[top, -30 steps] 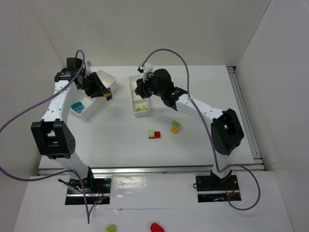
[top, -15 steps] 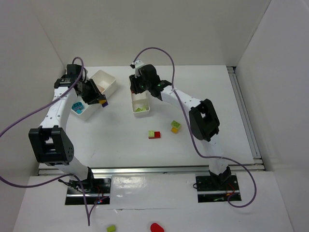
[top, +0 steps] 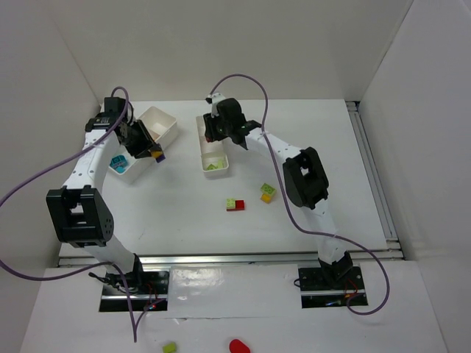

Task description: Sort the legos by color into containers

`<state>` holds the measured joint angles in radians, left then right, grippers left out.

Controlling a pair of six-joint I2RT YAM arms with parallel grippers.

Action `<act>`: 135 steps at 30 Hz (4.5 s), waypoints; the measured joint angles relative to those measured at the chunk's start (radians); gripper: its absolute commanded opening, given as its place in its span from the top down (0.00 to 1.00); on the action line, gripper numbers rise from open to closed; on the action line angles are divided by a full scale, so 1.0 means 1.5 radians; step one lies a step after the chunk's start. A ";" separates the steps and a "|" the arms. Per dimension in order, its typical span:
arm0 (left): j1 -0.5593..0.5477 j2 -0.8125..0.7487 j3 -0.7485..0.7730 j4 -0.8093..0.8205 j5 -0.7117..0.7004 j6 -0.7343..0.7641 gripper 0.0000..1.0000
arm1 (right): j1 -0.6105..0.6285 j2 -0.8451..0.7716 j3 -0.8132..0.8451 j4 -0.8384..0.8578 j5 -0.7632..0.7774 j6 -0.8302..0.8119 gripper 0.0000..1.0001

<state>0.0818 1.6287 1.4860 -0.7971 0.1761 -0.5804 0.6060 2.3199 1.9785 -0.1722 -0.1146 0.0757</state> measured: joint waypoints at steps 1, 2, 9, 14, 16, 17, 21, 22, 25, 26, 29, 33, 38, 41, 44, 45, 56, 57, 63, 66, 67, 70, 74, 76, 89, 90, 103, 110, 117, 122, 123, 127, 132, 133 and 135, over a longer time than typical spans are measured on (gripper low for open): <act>0.000 0.003 0.001 0.002 0.002 0.000 1.00 | 0.000 0.000 0.000 0.000 0.002 0.001 0.50; 0.000 0.005 0.002 0.003 0.003 0.000 1.00 | 0.000 0.001 0.000 -0.001 0.003 0.003 0.46; 0.000 0.010 0.008 0.004 0.016 0.001 1.00 | 0.000 0.021 0.019 -0.010 -0.002 0.009 0.28; -0.003 0.010 0.009 0.004 0.024 0.002 1.00 | 0.000 0.022 0.022 -0.011 -0.004 0.011 0.28; -0.003 0.010 0.009 0.004 0.026 0.003 1.00 | 0.000 0.020 0.021 -0.011 -0.004 0.012 0.28; -0.004 0.010 0.011 0.004 0.027 0.004 1.00 | 0.000 0.018 0.018 -0.011 -0.004 0.012 0.29; -0.004 0.016 0.031 0.004 0.047 0.017 1.00 | -0.002 -0.020 -0.013 -0.014 -0.018 0.012 0.29; -0.004 0.019 0.038 0.005 0.064 0.023 1.00 | -0.004 -0.035 -0.024 -0.015 -0.030 0.012 0.29; -0.004 0.033 0.056 0.012 0.114 0.039 1.00 | -0.010 -0.095 -0.075 -0.017 -0.093 0.014 0.27; -0.004 0.038 0.057 0.016 0.137 0.044 1.00 | -0.014 -0.119 -0.093 -0.020 -0.122 0.015 0.25; -0.004 0.048 0.045 0.041 0.214 0.057 1.00 | -0.035 -0.168 -0.112 -0.024 -0.218 0.022 0.24; -0.005 0.048 0.002 0.085 0.289 0.052 1.00 | -0.054 -0.198 -0.108 -0.052 -0.317 0.026 0.20; -0.019 0.048 -0.026 0.130 0.311 0.031 1.00 | -0.051 -0.199 -0.105 -0.096 -0.375 0.067 0.24; -0.036 0.039 -0.035 0.164 0.310 0.015 1.00 | -0.048 -0.199 -0.111 -0.090 -0.382 0.130 0.28; -0.051 0.027 -0.038 0.180 0.309 0.014 1.00 | -0.048 -0.201 -0.148 -0.050 -0.380 0.212 0.32; -0.056 0.023 -0.041 0.188 0.310 0.016 1.00 | -0.048 -0.202 -0.167 -0.034 -0.377 0.243 0.32; -0.066 -0.027 -0.115 0.200 0.301 0.054 1.00 | -0.048 -0.191 -0.152 0.022 -0.322 0.411 0.32; -0.067 -0.028 -0.116 0.200 0.300 0.056 1.00 | -0.048 -0.190 -0.151 0.020 -0.322 0.417 0.32; -0.077 -0.028 -0.116 0.202 0.292 0.069 1.00 | -0.043 -0.150 -0.106 0.014 -0.325 0.436 0.32; -0.080 -0.028 -0.116 0.202 0.290 0.072 1.00 | -0.035 -0.131 -0.095 0.008 -0.327 0.440 0.32; -0.081 -0.028 -0.116 0.202 0.289 0.073 1.00 | -0.033 -0.124 -0.089 0.003 -0.328 0.440 0.34; -0.083 -0.028 -0.116 0.202 0.287 0.073 1.00 | -0.027 -0.106 -0.072 -0.008 -0.329 0.440 0.38; -0.083 -0.028 -0.116 0.202 0.287 0.074 1.00 | -0.020 -0.099 -0.067 -0.021 -0.330 0.440 0.41; -0.083 -0.028 -0.115 0.202 0.287 0.074 1.00 | -0.019 -0.095 -0.059 -0.025 -0.330 0.440 0.41; -0.096 -0.028 -0.114 0.202 0.281 0.077 1.00 | -0.009 -0.077 -0.054 -0.028 -0.361 0.440 0.66; -0.096 -0.028 -0.114 0.200 0.275 0.078 1.00 | -0.009 -0.073 -0.054 -0.027 -0.365 0.441 0.72; -0.097 -0.028 -0.109 0.191 0.260 0.094 1.00 | -0.024 -0.069 -0.079 -0.024 -0.354 0.446 0.96; -0.085 -0.031 -0.095 0.158 0.216 0.109 1.00 | -0.070 -0.051 -0.041 -0.030 -0.305 0.448 0.96; -0.043 -0.057 -0.093 0.118 0.131 0.107 1.00 | -0.122 0.076 0.135 0.016 -0.259 0.451 0.96; -0.042 -0.058 -0.093 0.104 0.105 0.104 1.00 | -0.143 0.143 0.170 0.092 -0.228 0.462 0.95; -0.042 -0.058 -0.093 0.102 0.103 0.104 1.00 | -0.143 0.151 0.172 0.106 -0.226 0.463 0.95; -0.042 -0.059 -0.093 0.101 0.094 0.101 1.00 | -0.141 0.205 0.201 0.174 -0.212 0.473 0.94; -0.042 -0.058 -0.091 0.100 0.086 0.086 1.00 | -0.138 0.251 0.245 0.209 -0.189 0.476 0.70; -0.042 -0.058 -0.087 0.097 0.081 0.085 1.00 | -0.137 0.253 0.249 0.213 -0.187 0.476 0.65; -0.041 -0.057 -0.078 0.095 0.070 0.082 1.00 | -0.134 0.256 0.253 0.226 -0.181 0.471 0.46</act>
<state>0.0200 1.5429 1.3697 -0.6548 0.2810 -0.4576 0.4049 2.7037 2.3581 0.1665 -0.3859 0.7826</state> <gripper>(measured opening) 0.422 0.446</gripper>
